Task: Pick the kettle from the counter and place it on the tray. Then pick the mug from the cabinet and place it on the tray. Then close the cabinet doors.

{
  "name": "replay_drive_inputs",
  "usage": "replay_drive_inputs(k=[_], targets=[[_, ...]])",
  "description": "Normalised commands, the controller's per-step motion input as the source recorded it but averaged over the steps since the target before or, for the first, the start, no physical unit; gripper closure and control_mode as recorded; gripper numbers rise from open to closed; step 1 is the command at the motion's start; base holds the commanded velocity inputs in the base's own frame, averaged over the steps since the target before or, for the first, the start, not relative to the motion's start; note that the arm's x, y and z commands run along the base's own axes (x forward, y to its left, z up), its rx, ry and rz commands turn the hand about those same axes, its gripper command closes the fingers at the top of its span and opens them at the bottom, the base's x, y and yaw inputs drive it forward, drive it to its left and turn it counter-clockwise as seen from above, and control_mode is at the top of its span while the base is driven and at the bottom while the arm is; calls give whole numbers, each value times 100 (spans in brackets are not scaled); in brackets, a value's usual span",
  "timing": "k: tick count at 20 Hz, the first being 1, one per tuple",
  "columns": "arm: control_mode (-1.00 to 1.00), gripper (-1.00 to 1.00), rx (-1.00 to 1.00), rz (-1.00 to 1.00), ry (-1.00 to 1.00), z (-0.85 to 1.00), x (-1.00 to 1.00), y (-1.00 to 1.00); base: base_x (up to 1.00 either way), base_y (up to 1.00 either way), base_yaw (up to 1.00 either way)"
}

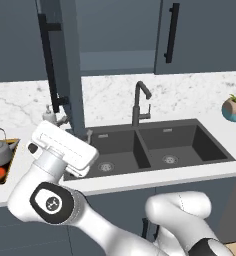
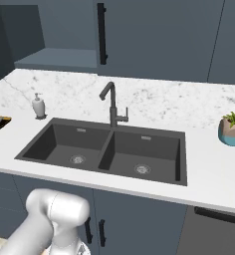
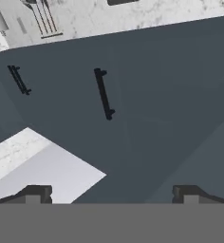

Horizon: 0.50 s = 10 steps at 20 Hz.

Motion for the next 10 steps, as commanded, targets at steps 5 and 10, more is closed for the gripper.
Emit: replay_drive_inputs(k=[5, 10], targets=[[-100, -100, 11, -7, 1, 23, 0, -93, 0, 0, 0], [-100, -100, 17, 0, 0, 44, 13, -88, 0, 0, 0]])
